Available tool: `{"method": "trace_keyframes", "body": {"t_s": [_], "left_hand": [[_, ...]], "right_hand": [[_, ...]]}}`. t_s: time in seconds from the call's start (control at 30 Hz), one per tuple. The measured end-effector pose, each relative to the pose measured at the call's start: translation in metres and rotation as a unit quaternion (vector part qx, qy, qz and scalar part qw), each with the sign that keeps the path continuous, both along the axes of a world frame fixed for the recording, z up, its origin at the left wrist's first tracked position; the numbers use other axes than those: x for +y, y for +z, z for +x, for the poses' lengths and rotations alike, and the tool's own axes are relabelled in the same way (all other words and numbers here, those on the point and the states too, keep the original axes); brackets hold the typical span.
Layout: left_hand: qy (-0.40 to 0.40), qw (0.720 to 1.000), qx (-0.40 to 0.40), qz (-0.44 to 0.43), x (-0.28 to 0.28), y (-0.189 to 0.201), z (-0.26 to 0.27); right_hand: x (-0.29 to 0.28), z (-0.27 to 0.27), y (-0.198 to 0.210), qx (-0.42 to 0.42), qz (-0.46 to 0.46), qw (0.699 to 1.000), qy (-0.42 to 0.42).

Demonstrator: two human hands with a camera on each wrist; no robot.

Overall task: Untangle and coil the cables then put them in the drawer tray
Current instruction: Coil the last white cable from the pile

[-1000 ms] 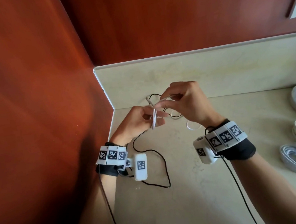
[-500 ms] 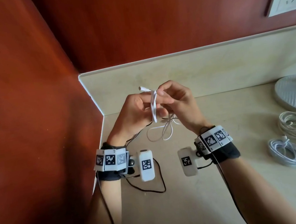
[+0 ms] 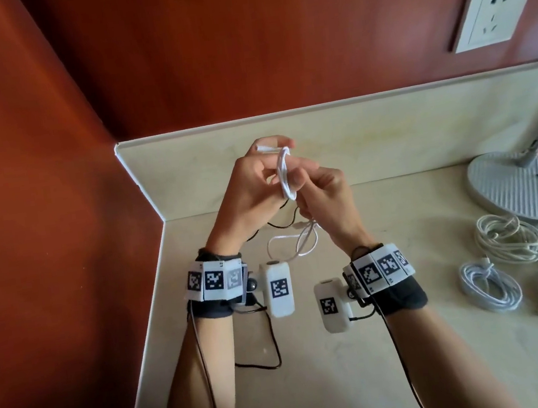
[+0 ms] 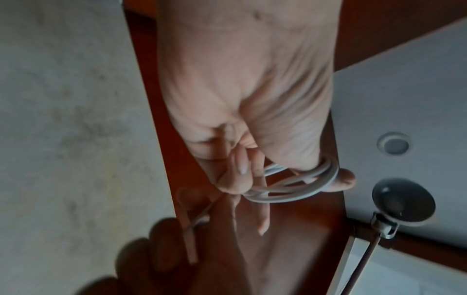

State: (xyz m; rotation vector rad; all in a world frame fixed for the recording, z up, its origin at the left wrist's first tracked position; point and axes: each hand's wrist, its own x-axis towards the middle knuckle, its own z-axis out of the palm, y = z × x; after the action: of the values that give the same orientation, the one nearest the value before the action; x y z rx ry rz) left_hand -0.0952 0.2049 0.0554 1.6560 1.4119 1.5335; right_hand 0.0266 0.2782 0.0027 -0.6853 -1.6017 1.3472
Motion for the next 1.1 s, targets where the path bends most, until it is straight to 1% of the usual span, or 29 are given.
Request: {"method": "trace_keyframes", "body": {"t_s": [0.1, 0.2, 0.3, 0.37, 0.47, 0.57, 0.7, 0.8, 0.9, 1.0, 1.1], "left_hand": [[-0.054, 0.993, -0.109, -0.007, -0.001, 0.003, 0.005], [-0.071, 0.984, -0.160, 0.027, -0.001, 0.003, 0.000], [-0.044, 0.983, -0.176, 0.037, -0.003, 0.003, -0.007], [-0.015, 0.984, -0.174, 0.034, -0.003, -0.001, -0.014], [0.016, 0.982, -0.184, 0.034, -0.004, -0.002, -0.026], [0.030, 0.971, -0.230, 0.056, -0.007, -0.001, -0.035], [0.054, 0.961, -0.261, 0.077, -0.008, 0.001, -0.048], [0.074, 0.956, -0.274, 0.079, -0.009, 0.001, -0.054], [0.087, 0.966, -0.234, 0.074, -0.008, -0.001, -0.054], [0.080, 0.983, -0.151, 0.063, -0.008, -0.003, -0.049], [0.048, 0.991, -0.116, 0.034, -0.007, -0.005, -0.039]], "right_hand": [[-0.007, 0.005, 0.001, 0.001, 0.023, 0.998, 0.064], [-0.005, 0.012, -0.012, -0.049, 0.052, 0.992, 0.109], [0.005, 0.020, -0.027, -0.131, 0.082, 0.982, 0.110], [0.009, 0.024, -0.030, -0.178, 0.102, 0.973, 0.104], [0.013, 0.027, -0.032, -0.221, 0.134, 0.963, 0.071], [0.015, 0.030, -0.034, -0.249, 0.145, 0.957, 0.038], [0.012, 0.034, -0.033, -0.219, 0.109, 0.969, 0.029], [0.008, 0.035, -0.028, -0.160, 0.084, 0.983, 0.030], [0.003, 0.036, -0.023, -0.078, 0.027, 0.994, 0.073], [-0.003, 0.034, -0.017, 0.002, -0.053, 0.993, 0.102], [-0.006, 0.033, -0.014, 0.036, -0.080, 0.990, 0.110]]}}
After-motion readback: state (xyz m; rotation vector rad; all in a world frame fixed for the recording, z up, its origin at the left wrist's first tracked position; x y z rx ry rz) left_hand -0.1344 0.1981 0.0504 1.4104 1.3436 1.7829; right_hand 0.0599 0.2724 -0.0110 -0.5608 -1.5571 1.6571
